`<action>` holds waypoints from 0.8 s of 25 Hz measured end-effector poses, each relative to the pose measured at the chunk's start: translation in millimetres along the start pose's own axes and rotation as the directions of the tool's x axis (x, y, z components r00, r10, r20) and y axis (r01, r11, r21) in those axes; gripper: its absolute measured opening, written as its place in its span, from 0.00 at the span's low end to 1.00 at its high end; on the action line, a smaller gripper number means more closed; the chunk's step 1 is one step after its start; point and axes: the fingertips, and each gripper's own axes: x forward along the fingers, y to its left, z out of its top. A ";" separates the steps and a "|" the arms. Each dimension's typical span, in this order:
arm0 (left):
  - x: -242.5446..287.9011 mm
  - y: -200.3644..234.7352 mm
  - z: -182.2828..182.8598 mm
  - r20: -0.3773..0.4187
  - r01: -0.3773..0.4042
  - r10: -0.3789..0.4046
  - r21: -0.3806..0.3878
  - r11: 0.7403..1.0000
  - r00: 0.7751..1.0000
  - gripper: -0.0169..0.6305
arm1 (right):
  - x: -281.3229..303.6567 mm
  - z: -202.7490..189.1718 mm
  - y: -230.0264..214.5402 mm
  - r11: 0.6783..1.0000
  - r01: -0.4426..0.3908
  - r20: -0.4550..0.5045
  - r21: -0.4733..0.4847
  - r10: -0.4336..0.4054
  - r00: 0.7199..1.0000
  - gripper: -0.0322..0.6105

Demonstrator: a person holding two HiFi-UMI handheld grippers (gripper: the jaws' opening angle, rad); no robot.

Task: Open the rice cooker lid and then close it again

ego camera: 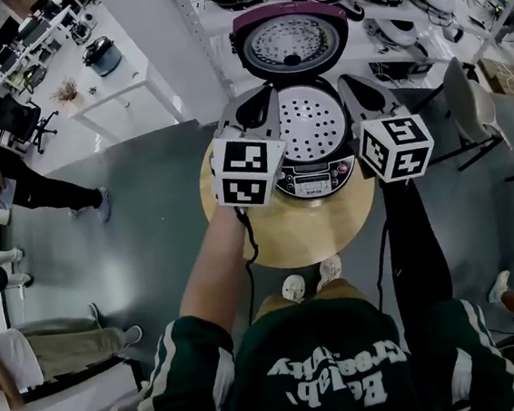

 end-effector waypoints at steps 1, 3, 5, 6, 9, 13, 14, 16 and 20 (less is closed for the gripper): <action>6.6 5.3 7.8 0.006 -0.002 0.002 0.009 1.000 1.000 0.03 | 6.9 10.4 -6.0 1.000 -0.003 0.013 -0.003 0.003 1.000 0.06; 21.1 16.1 22.3 0.012 -0.008 0.008 0.023 1.000 1.000 0.03 | 21.9 29.3 -16.7 1.000 -0.009 0.030 -0.019 0.009 1.000 0.06; 35.8 25.2 34.6 0.018 -0.009 0.009 0.022 1.000 1.000 0.03 | 36.1 43.6 -24.4 0.999 -0.018 0.038 -0.049 0.020 0.999 0.06; 42.9 29.5 39.0 0.019 -0.010 0.010 0.022 1.000 1.000 0.03 | 42.9 49.4 -27.5 0.998 -0.023 0.043 -0.064 0.026 0.999 0.06; 63.4 46.1 48.9 0.021 -0.029 0.029 0.023 0.999 0.999 0.03 | 63.4 63.9 -37.0 0.993 -0.033 0.055 -0.116 0.040 0.998 0.06; 88.5 67.0 59.5 0.028 -0.048 0.047 0.052 0.997 0.999 0.03 | 88.9 76.0 -50.0 0.977 -0.072 0.033 -0.201 0.081 0.996 0.09; 94.1 70.0 61.4 0.024 -0.043 0.041 0.066 0.997 0.999 0.07 | 94.6 77.8 -52.6 0.973 -0.090 0.022 -0.214 0.097 0.995 0.13; 104.2 74.1 63.3 0.016 -0.028 0.027 0.084 0.996 1.000 0.15 | 105.3 79.8 -57.0 0.966 -0.121 0.001 -0.227 0.125 0.992 0.22; 121.4 82.2 64.2 0.005 -0.016 0.016 0.103 0.995 1.000 0.18 | 125.1 75.7 -64.8 0.958 -0.152 -0.041 -0.245 0.147 0.988 0.27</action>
